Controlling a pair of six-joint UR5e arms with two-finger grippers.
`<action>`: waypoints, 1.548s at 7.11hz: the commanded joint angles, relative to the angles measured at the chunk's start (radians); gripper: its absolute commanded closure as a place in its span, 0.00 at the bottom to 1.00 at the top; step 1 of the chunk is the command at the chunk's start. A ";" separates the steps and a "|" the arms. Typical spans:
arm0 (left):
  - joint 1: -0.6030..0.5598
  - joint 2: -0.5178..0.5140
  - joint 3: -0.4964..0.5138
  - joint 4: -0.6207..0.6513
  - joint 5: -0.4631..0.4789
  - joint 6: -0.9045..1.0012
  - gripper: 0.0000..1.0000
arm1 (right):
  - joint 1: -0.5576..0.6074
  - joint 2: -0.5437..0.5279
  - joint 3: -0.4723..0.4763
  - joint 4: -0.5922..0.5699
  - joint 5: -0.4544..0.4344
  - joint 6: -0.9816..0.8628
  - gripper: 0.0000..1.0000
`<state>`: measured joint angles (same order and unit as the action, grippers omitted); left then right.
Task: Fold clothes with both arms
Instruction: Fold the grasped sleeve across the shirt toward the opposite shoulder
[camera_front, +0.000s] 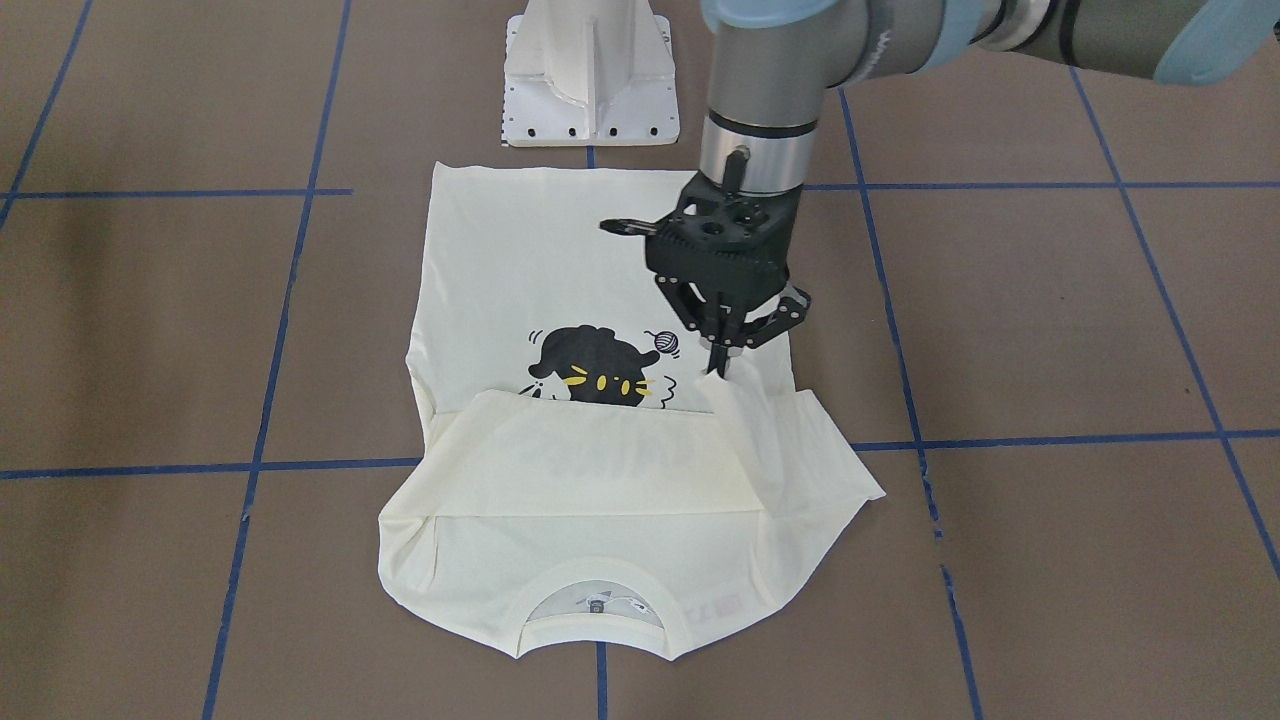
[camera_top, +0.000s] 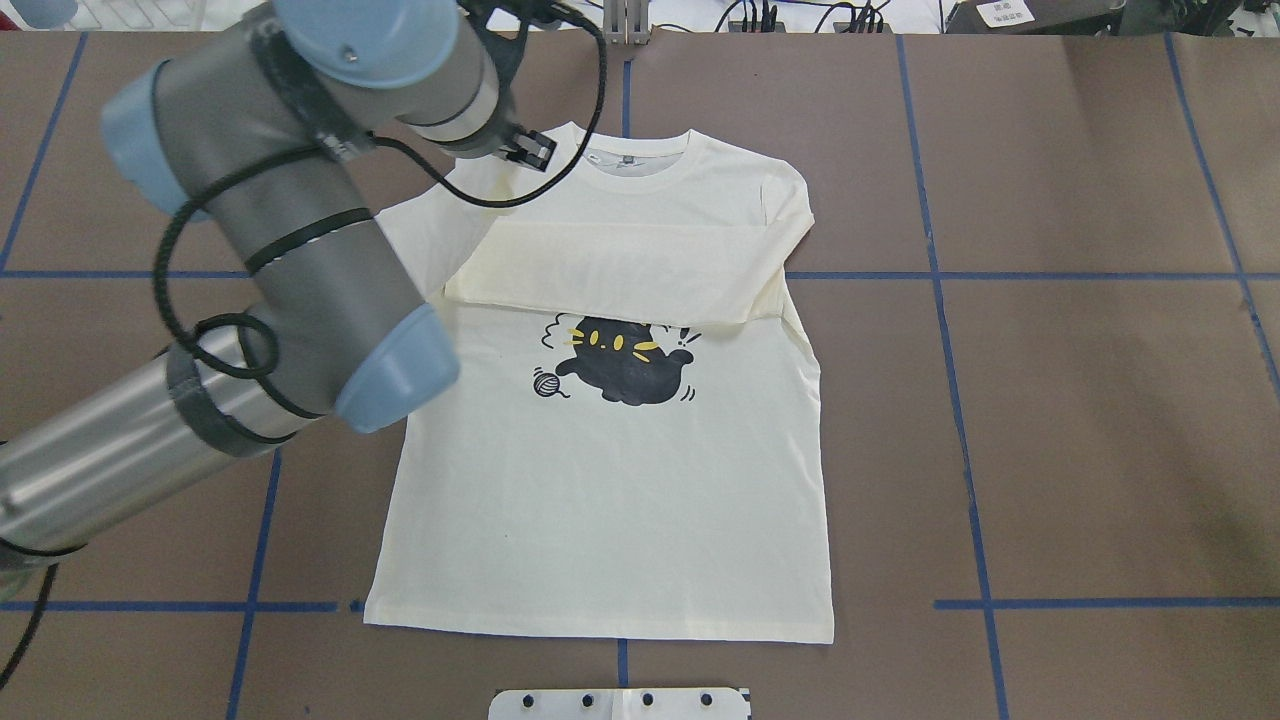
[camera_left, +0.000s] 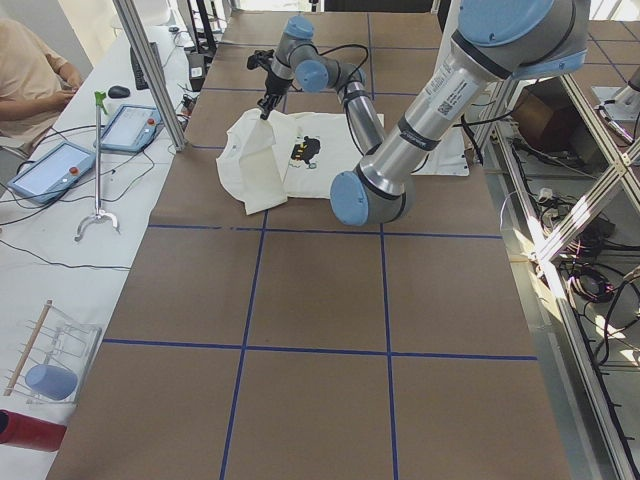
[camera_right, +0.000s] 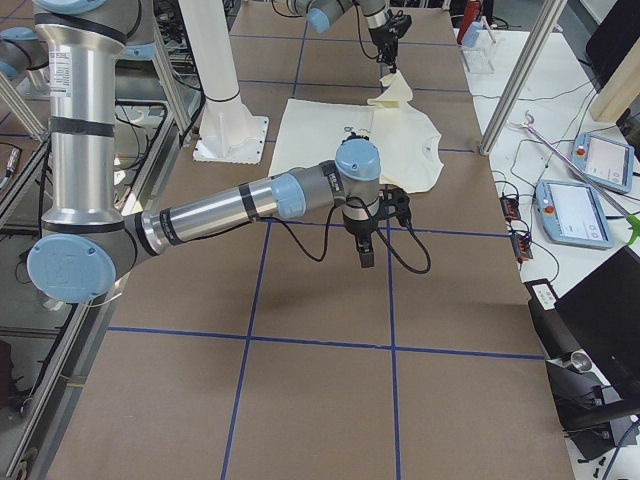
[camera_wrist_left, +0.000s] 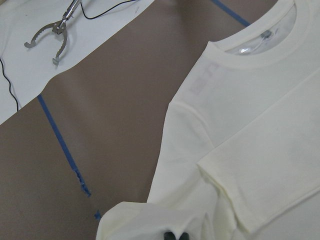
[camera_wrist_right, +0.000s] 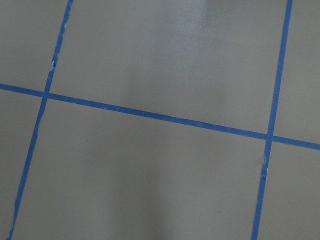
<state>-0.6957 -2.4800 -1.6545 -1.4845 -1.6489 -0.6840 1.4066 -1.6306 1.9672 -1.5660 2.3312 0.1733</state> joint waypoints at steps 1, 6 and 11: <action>0.146 -0.164 0.218 -0.055 0.148 -0.130 1.00 | 0.000 0.000 0.001 0.000 0.000 0.000 0.00; 0.257 -0.189 0.464 -0.393 0.236 -0.065 1.00 | 0.005 -0.005 -0.001 0.003 -0.003 0.002 0.00; 0.291 -0.223 0.538 -0.610 0.202 -0.236 0.01 | 0.005 -0.006 0.002 0.014 -0.001 0.000 0.00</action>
<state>-0.4158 -2.7026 -1.1413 -2.0178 -1.4347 -0.8755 1.4113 -1.6354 1.9685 -1.5572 2.3301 0.1746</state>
